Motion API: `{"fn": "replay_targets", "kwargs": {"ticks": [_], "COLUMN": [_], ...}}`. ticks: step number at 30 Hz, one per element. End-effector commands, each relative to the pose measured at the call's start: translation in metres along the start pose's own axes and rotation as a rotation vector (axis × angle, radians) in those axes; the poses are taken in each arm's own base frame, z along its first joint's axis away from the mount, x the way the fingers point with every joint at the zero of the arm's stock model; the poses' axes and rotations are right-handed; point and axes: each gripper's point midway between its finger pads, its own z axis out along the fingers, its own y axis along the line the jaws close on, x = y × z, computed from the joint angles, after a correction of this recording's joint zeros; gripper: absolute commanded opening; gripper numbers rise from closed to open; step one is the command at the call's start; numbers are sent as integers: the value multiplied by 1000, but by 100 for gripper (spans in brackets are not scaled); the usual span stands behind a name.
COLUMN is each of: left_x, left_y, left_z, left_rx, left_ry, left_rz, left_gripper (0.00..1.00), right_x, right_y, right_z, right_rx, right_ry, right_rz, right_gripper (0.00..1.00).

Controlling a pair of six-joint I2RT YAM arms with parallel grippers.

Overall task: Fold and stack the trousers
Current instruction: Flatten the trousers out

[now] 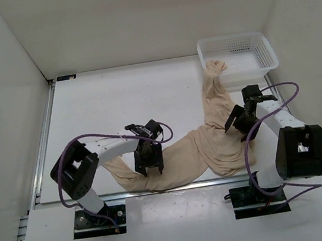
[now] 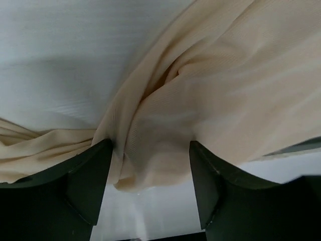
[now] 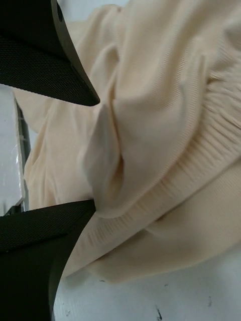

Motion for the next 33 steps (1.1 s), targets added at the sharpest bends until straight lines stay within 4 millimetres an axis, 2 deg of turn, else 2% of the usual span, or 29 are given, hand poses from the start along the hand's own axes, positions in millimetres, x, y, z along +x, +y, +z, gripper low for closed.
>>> {"fn": "replay_targets", "kwargs": {"ticks": [1, 3, 4, 5, 6, 8, 9, 10, 11, 12, 13, 14, 15, 16, 17, 18, 19, 21, 22, 23, 25, 26, 27, 28, 29, 30, 33], "left_x": [-4, -15, -22, -29, -45, -62, -87, -101, -116, -130, -167, -175, -188, -218, -221, -228, -237, -236, -235, -225, -218, -216, -203, -197, -193, -186, -180], "left_y": [-11, -17, -15, -17, -22, -26, -21, -18, -13, -8, -2, 10, 17, 34, 46, 53, 67, 80, 91, 95, 103, 105, 106, 107, 109, 112, 122], "left_z": [3, -1, -1, -2, -10, -25, -48, -62, -75, -92, -134, -152, -173, -234, -261, -289, -339, -377, -392, -406, -412, -405, -411, -410, -403, -411, -411], "left_rx": [21, 21, 14, 18, 45, 64, 36, 22, 5, -4, 0, -30, -41, -58, -79, -69, -32, 6, 38, 57, 68, 70, 77, 76, 68, 74, 43], "left_ry": [-36, -70, -85, -93, -117, -150, -215, -254, -287, -328, -450, -459, -502, -667, -711, -781, -898, -983, -1015, -1047, -1068, -1053, -1069, -1068, -1048, -1076, -1083], "left_rz": [22, 15, 12, 11, 13, 24, 17, 10, -1, -11, -41, -61, -71, -129, -146, -166, -211, -252, -304, -311, -336, -339, -337, -338, -339, -345, -350], "left_gripper": [72, 52, 19, 10, 10, 10, 10, 10, 10, 10, 10, 10, 10, 10, 10, 10, 10, 10, 10, 10, 10, 10, 10, 10, 10, 10, 10], "right_x": [-23, -22, -25, -25, -26, -35, -44, -53, -76, -90, -103, -128, -138, -143, -154, -157, -159, -153, -149, -142, -134, -124, -122, -117, -110, -110, -103], "right_y": [5, 1, 2, 1, 5, 19, 27, 34, 53, 64, 75, 98, 110, 127, 146, 154, 159, 163, 162, 158, 147, 138, 133, 124, 115, 107, 96], "right_z": [7, 20, 25, 30, 35, 29, 23, 13, -13, -32, -51, -96, -120, -150, -206, -232, -255, -310, -321, -336, -342, -351, -353, -347, -354, -357, -363], "right_rx": [-10, 5, 3, 9, 0, -42, -67, -83, -134, -163, -187, -256, -292, -370, -457, -502, -530, -595, -604, -620, -592, -583, -567, -530, -516, -486, -455], "right_ry": [-60, -43, -46, -38, -16, -17, -37, -59, -116, -159, -194, -274, -307, -325, -413, -450, -494, -583, -608, -642, -671, -696, -717, -715, -739, -760, -794], "right_rz": [64, 85, 85, 86, 87, 84, 80, 77, 67, 52, 47, 18, -4, -26, -70, -86, -96, -134, -153, -169, -186, -193, -195, -205, -205, -188, -201], "right_gripper": [79, 75, 63, 54, 28, 9, 3, 0, 0, 0, 0, 0, 0, 0, 0, 0, 0, 0, 0, 0, 0, 0, 0, 0, 0, 0, 0]}}
